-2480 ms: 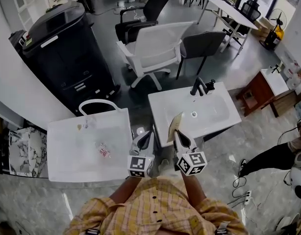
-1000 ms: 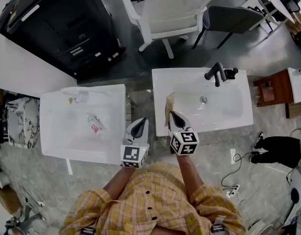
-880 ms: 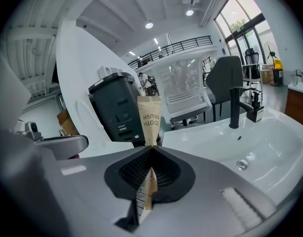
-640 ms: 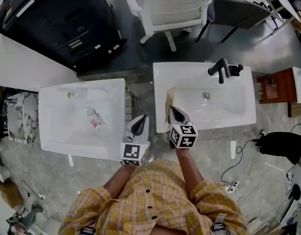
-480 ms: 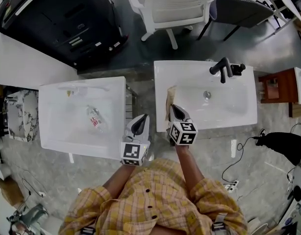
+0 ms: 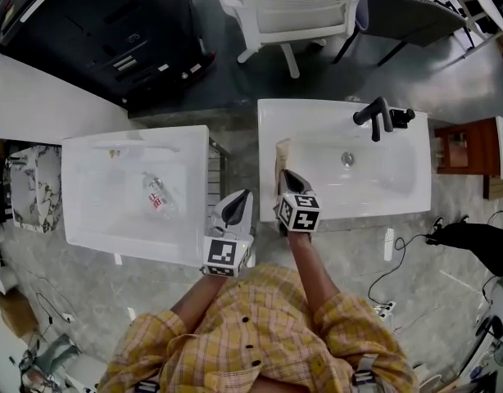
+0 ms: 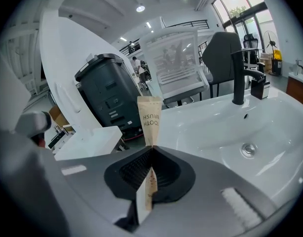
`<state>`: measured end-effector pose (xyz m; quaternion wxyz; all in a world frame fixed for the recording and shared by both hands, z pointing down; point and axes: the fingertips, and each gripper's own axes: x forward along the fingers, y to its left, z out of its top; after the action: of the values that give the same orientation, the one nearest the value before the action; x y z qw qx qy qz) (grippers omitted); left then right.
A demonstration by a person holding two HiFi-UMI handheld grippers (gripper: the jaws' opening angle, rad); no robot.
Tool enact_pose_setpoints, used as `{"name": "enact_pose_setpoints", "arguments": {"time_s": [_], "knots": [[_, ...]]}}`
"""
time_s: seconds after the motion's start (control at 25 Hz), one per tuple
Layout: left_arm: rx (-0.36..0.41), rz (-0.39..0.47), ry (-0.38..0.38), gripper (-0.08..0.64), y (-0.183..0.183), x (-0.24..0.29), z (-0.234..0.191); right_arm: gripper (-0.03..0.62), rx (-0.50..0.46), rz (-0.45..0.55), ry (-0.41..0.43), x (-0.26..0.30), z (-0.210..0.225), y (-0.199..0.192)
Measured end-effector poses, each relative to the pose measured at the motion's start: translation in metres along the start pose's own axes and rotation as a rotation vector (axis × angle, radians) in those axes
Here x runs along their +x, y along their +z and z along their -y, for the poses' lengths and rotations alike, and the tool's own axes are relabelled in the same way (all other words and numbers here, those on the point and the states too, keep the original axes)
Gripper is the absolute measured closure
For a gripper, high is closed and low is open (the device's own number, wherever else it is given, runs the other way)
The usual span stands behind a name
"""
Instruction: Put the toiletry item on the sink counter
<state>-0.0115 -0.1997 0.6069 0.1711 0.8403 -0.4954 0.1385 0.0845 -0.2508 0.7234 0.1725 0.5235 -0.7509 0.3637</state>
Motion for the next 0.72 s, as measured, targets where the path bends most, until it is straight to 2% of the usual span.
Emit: {"name": "enact_pose_setpoints", "arguments": {"time_s": [0.24,0.72], "knots": [[0.006,-0.008,0.010,0.560,-0.002,0.005,-0.004,0.584,-0.036,-0.028,-0.014,0.016,0.003,-0.005],[0.001,-0.018,0.021,0.560,-0.005,0.014,-0.013,0.582,-0.033,-0.075,-0.036,0.043,0.010,-0.014]]}}
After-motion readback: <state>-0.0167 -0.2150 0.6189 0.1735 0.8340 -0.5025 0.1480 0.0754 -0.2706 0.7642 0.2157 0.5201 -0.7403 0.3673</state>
